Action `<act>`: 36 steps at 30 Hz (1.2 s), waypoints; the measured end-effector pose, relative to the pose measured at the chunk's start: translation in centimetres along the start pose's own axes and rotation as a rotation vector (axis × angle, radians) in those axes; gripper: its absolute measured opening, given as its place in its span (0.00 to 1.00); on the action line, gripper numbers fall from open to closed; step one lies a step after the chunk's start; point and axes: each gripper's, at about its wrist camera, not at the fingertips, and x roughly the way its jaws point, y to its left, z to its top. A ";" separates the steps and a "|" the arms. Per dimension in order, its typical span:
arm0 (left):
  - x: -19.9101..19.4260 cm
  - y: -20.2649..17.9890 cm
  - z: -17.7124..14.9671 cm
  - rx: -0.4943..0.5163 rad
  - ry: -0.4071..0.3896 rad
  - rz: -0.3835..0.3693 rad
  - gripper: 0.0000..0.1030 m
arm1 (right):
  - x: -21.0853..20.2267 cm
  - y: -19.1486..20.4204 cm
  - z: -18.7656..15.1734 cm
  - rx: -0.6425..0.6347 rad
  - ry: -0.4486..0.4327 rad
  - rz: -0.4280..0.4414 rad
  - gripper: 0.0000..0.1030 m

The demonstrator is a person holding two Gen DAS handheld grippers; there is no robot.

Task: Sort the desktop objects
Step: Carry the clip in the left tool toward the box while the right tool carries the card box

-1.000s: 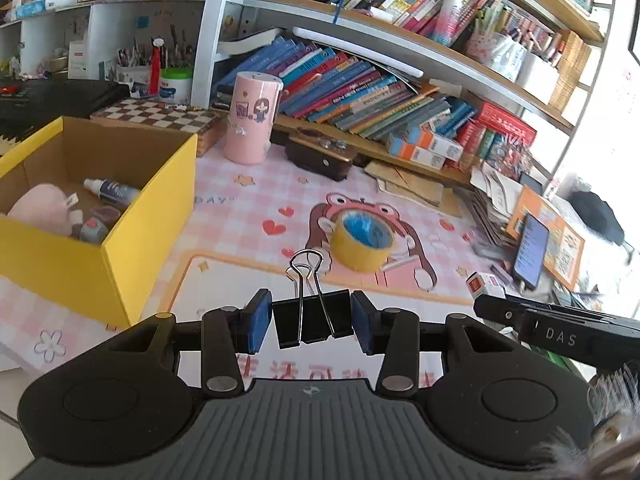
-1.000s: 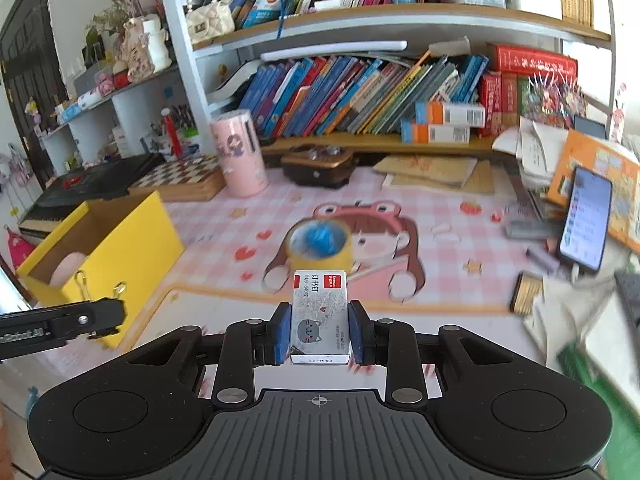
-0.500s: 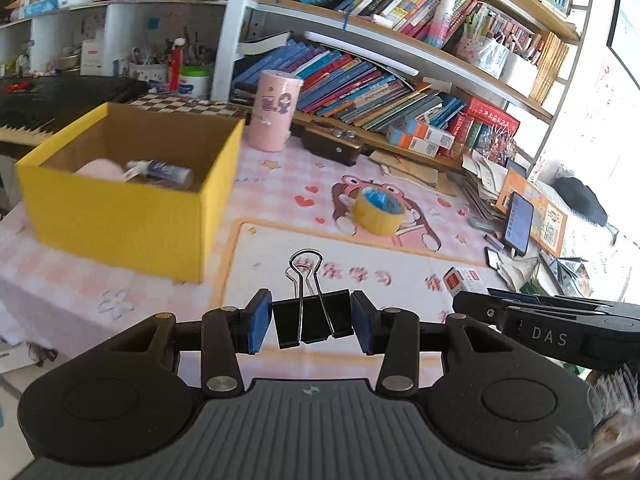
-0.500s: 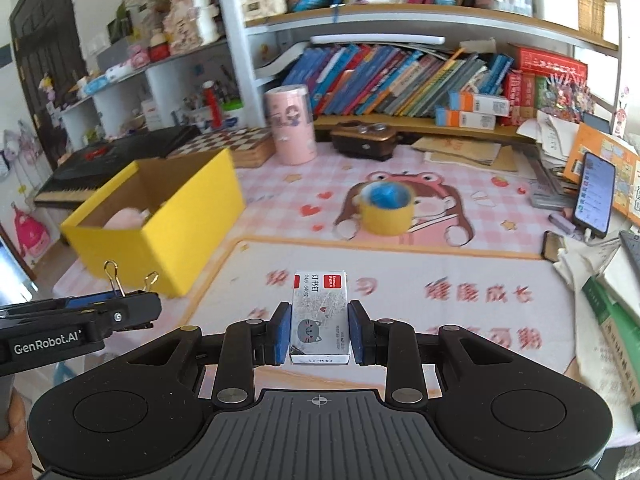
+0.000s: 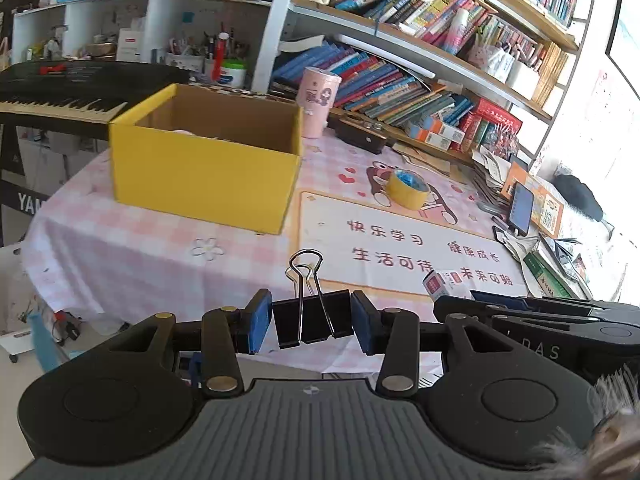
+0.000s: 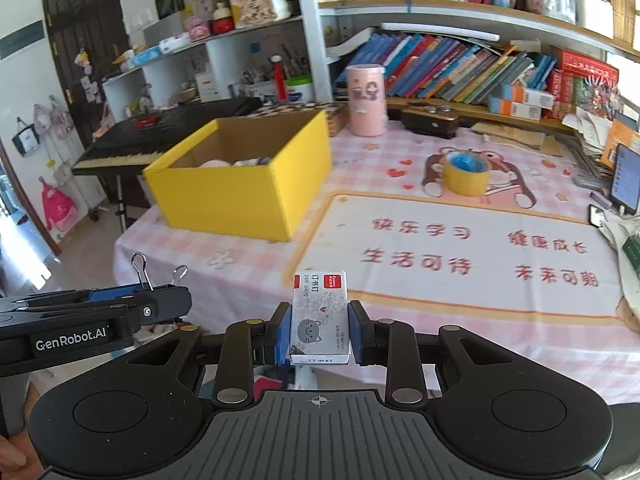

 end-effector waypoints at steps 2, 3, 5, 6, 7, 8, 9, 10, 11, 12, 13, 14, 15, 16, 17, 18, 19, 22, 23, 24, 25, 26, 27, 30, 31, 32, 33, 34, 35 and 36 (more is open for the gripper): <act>-0.7 0.8 -0.2 -0.005 -0.004 0.002 0.39 | -0.2 1.0 -0.2 -0.005 -0.001 0.008 0.28; -1.0 1.1 -0.3 -0.008 -0.005 0.004 0.39 | -0.3 1.7 -0.3 -0.011 -0.002 0.012 0.28; -1.6 1.8 -0.6 -0.014 -0.010 0.004 0.39 | -0.4 2.7 -0.5 -0.021 -0.003 0.020 0.28; -1.8 2.1 -0.6 -0.017 -0.014 0.004 0.39 | -0.5 3.2 -0.5 -0.028 -0.002 0.024 0.28; -2.1 2.4 -0.7 -0.020 -0.018 0.004 0.39 | -0.5 3.7 -0.6 -0.036 -0.001 0.028 0.28; -2.3 2.7 -0.7 -0.024 -0.021 0.004 0.39 | -0.5 4.1 -0.6 -0.041 0.000 0.032 0.28; -2.5 3.0 -0.7 -0.029 -0.024 0.005 0.39 | -0.5 4.5 -0.6 -0.046 0.001 0.036 0.28; -2.7 3.2 -0.7 -0.035 -0.027 0.008 0.39 | -0.5 4.9 -0.6 -0.050 0.002 0.039 0.28; -2.9 3.5 -0.8 -0.040 -0.029 0.009 0.39 | -0.5 5.2 -0.7 -0.053 0.002 0.042 0.28; -3.0 3.8 -0.8 -0.044 -0.032 0.010 0.39 | -0.5 5.6 -0.7 -0.056 0.002 0.045 0.28; -3.2 4.1 -0.8 -0.048 -0.035 0.013 0.39 | -0.5 5.9 -0.7 -0.059 0.002 0.048 0.28; -3.3 4.4 -0.8 -0.052 -0.038 0.014 0.39 | -0.4 6.2 -0.7 -0.062 0.003 0.050 0.28; -3.5 4.7 -0.8 -0.056 -0.040 0.016 0.39 | -0.4 6.5 -0.7 -0.066 0.003 0.054 0.28; -3.6 4.9 -0.9 -0.060 -0.041 0.019 0.39 | -0.3 6.9 -0.7 -0.071 0.004 0.058 0.28; -3.7 5.2 -0.9 -0.064 -0.044 0.021 0.39 | -0.2 7.1 -0.7 -0.073 0.005 0.062 0.28; -3.8 5.5 -0.9 -0.067 -0.045 0.024 0.39 | -0.1 7.4 -0.7 -0.078 0.007 0.067 0.28; -3.9 5.8 -0.9 -0.072 -0.046 0.027 0.39 | 0.0 7.7 -0.7 -0.081 0.009 0.071 0.28; -4.2 6.5 -0.8 -0.087 -0.049 0.037 0.39 | 0.4 8.5 -0.5 -0.087 0.018 0.085 0.28; -4.3 6.8 -0.8 -0.092 -0.048 0.040 0.39 | 0.5 8.7 -0.4 -0.090 0.020 0.089 0.28; -4.3 7.0 -0.8 -0.098 -0.048 0.043 0.39 | 0.6 9.0 -0.4 -0.095 0.024 0.095 0.28; -4.4 7.2 -0.8 -0.102 -0.050 0.048 0.39 | 0.8 9.2 -0.3 -0.099 0.027 0.100 0.28; -4.4 7.4 -0.7 -0.107 -0.053 0.053 0.39 | 0.9 9.4 -0.2 -0.105 0.029 0.105 0.28; -4.5 7.5 -0.7 -0.110 -0.057 0.057 0.39 | 1.1 9.6 -0.1 -0.110 0.030 0.110 0.28; -4.5 7.9 -0.5 -0.122 -0.069 0.071 0.39 | 1.6 10.2 0.3 -0.129 0.037 0.125 0.28; -4.5 8.0 -0.3 -0.126 -0.071 0.074 0.39 | 1.8 10.3 0.4 -0.134 0.040 0.130 0.28; -4.5 8.2 -0.2 -0.130 -0.074 0.077 0.39 | 2.0 10.4 0.5 -0.139 0.044 0.134 0.28; -4.4 8.2 0.0 -0.132 -0.077 0.079 0.39 | 2.2 10.5 0.6 -0.143 0.046 0.139 0.28; -4.3 8.3 0.3 -0.134 -0.082 0.082 0.39 | 2.3 10.5 0.8 -0.146 0.046 0.143 0.28; -4.1 8.4 0.6 -0.136 -0.087 0.084 0.39 | 2.6 10.5 1.1 -0.149 0.044 0.149 0.28; -3.9 8.5 1.0 -0.137 -0.092 0.085 0.39 | 2.8 10.4 1.4 -0.150 0.040 0.152 0.28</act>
